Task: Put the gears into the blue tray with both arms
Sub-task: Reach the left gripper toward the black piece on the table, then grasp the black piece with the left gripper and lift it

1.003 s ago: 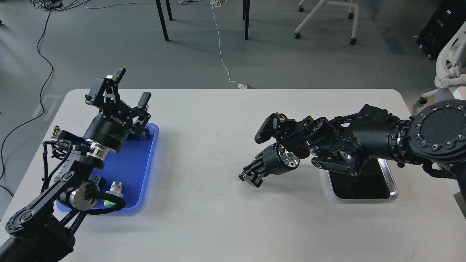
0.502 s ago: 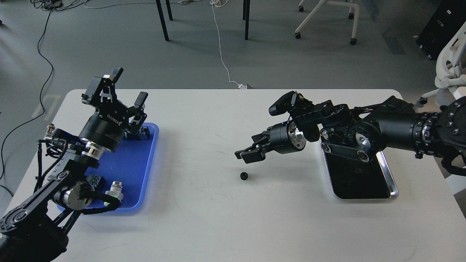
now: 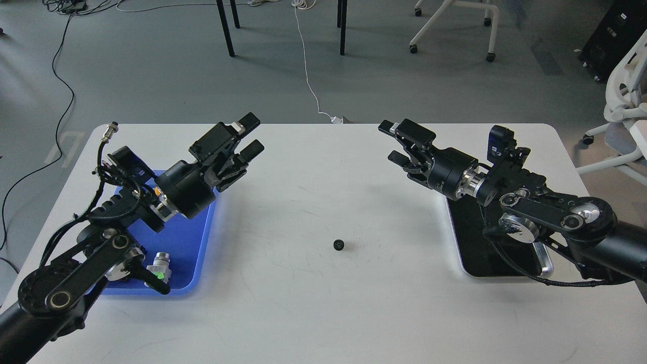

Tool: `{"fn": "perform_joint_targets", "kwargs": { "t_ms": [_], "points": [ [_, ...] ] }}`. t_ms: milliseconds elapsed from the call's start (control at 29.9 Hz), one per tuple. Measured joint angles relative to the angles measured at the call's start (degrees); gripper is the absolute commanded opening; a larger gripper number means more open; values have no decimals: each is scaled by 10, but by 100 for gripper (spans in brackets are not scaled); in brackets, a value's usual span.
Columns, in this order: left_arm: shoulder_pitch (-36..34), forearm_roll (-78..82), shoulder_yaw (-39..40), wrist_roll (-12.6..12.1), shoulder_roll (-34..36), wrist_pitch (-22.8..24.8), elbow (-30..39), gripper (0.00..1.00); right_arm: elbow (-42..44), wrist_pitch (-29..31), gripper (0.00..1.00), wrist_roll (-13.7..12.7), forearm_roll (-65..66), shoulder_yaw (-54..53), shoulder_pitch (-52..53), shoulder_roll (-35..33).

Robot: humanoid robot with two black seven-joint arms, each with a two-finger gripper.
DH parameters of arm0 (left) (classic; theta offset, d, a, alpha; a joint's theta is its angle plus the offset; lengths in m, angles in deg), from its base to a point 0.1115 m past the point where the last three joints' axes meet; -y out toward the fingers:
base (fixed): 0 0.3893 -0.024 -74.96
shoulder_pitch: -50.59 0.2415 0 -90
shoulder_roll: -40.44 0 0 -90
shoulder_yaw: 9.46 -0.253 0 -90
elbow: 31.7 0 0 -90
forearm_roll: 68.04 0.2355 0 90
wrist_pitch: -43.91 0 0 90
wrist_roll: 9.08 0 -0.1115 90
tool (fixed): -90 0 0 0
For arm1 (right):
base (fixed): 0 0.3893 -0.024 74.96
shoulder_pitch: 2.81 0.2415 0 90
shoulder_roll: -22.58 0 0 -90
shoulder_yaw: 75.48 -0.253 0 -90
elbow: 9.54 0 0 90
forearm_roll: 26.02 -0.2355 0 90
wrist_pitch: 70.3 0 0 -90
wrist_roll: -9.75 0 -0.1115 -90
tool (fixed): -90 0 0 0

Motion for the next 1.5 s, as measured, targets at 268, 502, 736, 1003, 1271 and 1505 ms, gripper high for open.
{"fn": "perform_joint_targets", "kwargs": {
  "t_ms": [268,502,736,1003,1271,1505],
  "points": [
    [-205,271,-239,0,-4,-1,-42,98,6,82,99,0,-172,-118,-102,-20],
    [-288,460,-342,0,-79,-7,-116,97,5,90,99,0,-190,-154,-125,-41],
    [-314,499,-399,0,-122,-11,-181,95,4,91,99,0,-200,-164,-130,-56],
    [-310,499,-439,0,-129,-12,-211,94,4,150,99,0,-224,-167,-150,-70],
    [-310,499,-440,0,-168,-13,-252,85,5,161,99,0,-226,-166,-161,-70],
    [-308,499,-446,0,-175,-13,-258,52,6,159,99,0,-225,-166,-161,-70]
  ]
}}
